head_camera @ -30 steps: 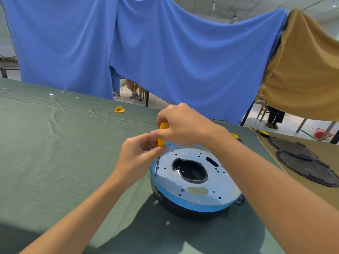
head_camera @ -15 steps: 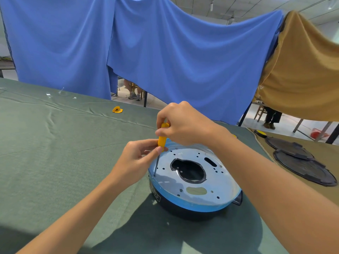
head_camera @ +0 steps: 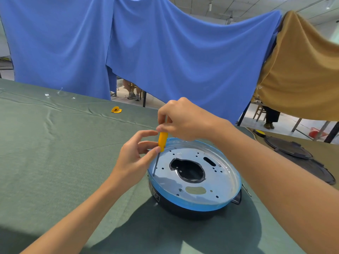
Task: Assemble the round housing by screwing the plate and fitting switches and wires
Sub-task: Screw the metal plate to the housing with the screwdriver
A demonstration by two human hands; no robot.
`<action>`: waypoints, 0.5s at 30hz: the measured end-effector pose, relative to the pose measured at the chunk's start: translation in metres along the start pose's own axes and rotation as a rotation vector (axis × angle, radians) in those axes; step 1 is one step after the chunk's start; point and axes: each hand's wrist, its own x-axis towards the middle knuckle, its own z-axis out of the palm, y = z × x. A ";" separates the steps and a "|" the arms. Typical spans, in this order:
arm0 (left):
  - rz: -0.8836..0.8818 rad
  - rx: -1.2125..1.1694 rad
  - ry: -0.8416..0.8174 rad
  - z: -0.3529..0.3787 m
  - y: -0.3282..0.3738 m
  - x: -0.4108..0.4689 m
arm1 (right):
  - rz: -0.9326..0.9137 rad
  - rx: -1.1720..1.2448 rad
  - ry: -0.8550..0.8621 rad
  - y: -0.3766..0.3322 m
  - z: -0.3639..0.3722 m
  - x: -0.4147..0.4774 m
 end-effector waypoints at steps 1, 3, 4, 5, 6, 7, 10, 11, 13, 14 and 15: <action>0.024 0.043 0.003 0.001 0.001 0.000 | 0.020 -0.003 0.023 0.000 0.002 0.002; 0.053 0.131 0.067 0.005 0.004 0.000 | 0.070 0.002 0.049 0.000 0.004 0.004; 0.049 0.147 0.108 0.006 0.005 0.000 | 0.084 -0.010 0.052 -0.001 0.004 0.005; 0.045 0.145 0.139 0.007 0.006 0.001 | 0.086 -0.022 0.053 -0.002 0.004 0.005; 0.047 0.142 0.155 0.008 0.006 0.002 | 0.080 -0.028 0.047 -0.003 0.003 0.005; 0.056 0.149 0.162 0.008 0.006 0.001 | 0.064 -0.034 0.031 -0.003 0.002 0.004; 0.085 0.179 0.164 0.005 0.004 0.000 | -0.025 -0.038 -0.049 -0.003 -0.002 0.001; 0.078 0.164 0.154 0.004 0.003 -0.001 | -0.056 -0.026 -0.065 -0.003 -0.005 0.000; 0.055 0.113 0.106 0.001 0.002 -0.002 | -0.082 -0.018 -0.067 -0.002 -0.007 0.000; 0.050 0.093 0.072 0.001 0.002 -0.002 | -0.078 -0.031 -0.055 -0.002 -0.006 0.001; 0.050 0.083 0.044 0.001 0.003 -0.003 | -0.064 -0.037 -0.041 -0.003 -0.004 0.002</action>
